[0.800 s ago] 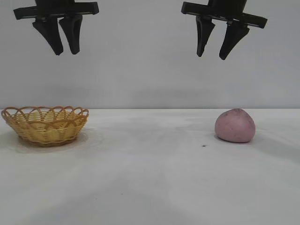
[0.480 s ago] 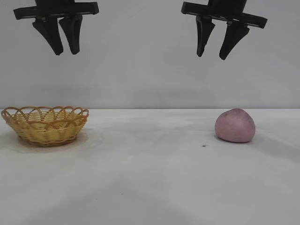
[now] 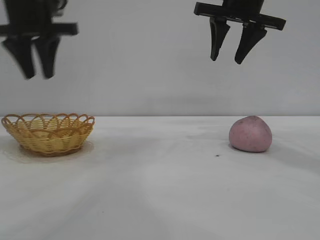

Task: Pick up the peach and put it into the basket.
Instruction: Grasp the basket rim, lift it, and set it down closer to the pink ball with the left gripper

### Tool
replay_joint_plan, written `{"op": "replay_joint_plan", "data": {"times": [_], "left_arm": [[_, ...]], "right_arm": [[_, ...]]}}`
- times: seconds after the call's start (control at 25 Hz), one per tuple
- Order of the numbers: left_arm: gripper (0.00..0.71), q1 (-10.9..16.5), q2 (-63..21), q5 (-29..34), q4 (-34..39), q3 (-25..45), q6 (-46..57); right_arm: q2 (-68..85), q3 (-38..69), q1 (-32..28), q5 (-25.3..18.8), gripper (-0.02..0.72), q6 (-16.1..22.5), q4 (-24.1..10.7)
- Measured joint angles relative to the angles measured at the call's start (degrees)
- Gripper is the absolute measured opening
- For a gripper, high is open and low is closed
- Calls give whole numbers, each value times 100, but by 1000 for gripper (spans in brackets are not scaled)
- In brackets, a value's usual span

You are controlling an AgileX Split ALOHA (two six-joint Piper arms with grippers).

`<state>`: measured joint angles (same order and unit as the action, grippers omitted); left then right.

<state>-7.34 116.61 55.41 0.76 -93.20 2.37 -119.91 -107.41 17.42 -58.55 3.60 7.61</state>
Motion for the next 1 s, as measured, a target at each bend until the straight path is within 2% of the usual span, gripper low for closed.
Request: {"op": "replay_joint_plan", "data": {"times": [0.4, 0.84, 1.0], "left_arm": [[283, 72, 39, -663, 25, 213, -303], [283, 72, 715, -770, 25, 213, -321], [76, 72, 788, -767, -176, 213, -398]], "right_arm": [[0, -9, 0, 0, 402, 0, 0], [0, -9, 0, -22, 402, 0, 0], [0, -9, 0, -22, 402, 0, 0]]}}
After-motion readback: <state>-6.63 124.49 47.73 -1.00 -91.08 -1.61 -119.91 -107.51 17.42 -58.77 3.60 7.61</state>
